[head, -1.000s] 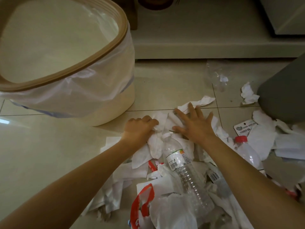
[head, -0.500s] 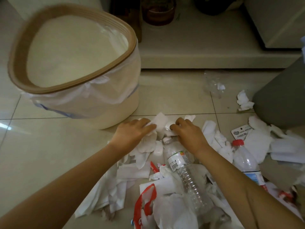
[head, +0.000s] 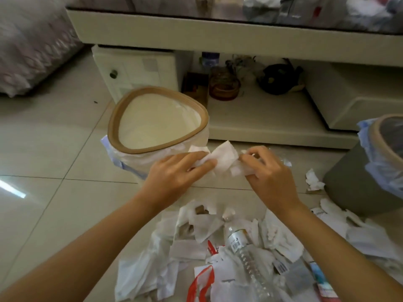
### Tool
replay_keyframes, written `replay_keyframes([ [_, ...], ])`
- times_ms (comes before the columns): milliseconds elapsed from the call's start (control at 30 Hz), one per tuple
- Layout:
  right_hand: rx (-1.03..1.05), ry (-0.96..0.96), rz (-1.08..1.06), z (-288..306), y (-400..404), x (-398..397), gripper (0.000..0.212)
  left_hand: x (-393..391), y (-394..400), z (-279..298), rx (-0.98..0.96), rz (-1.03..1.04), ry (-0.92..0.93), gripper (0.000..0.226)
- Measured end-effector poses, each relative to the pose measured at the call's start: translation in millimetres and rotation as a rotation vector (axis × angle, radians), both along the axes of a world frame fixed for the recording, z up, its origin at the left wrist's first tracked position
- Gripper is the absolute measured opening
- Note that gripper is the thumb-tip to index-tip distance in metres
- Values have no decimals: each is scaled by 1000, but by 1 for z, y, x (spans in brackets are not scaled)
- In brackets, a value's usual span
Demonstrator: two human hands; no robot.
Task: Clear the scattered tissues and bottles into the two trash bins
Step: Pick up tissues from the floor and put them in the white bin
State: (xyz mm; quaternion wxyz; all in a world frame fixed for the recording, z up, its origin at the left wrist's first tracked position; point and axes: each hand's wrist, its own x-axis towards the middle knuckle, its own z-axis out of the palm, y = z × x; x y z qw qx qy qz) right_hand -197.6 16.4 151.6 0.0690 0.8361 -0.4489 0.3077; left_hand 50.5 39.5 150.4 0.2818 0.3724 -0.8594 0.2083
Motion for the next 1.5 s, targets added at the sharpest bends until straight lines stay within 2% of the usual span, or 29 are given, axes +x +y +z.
replay_keyframes([
  [200,-149,-126,77,60,-18,40,19,27,-17,55,-180,71,96,37],
  [300,-178,-169,111,79,-31,70,20,52,-30,68,-236,158,108,28],
  [367,-185,-184,128,85,-40,92,19,71,-43,65,-208,225,107,28],
  [467,-167,-202,165,84,-53,128,18,92,-66,53,10,349,18,52],
  [533,-103,-219,184,76,-62,149,18,101,-81,46,137,438,-26,68],
  [633,50,-210,131,58,-79,169,20,112,-94,41,236,529,-54,68],
  [667,151,-147,90,51,-86,173,24,116,-95,40,228,552,-77,66],
  [733,346,95,-3,42,-96,176,48,121,-93,36,189,572,-88,60],
  [800,393,216,-12,36,-96,172,64,120,-88,30,151,535,-29,55],
  [933,139,152,40,34,-74,153,52,96,-70,29,97,386,105,32],
  [1033,2,99,60,26,-52,128,43,65,-54,27,103,303,152,27],
  [1133,-1,94,51,13,-31,97,43,38,-36,16,101,203,139,29],
  [1267,82,206,34,-20,2,58,47,19,-13,-24,126,110,15,33],
  [1400,173,312,70,-59,28,32,45,13,4,-77,231,76,-64,34],
  [1500,244,382,115,-86,42,19,45,7,17,-109,512,119,-35,49],
])
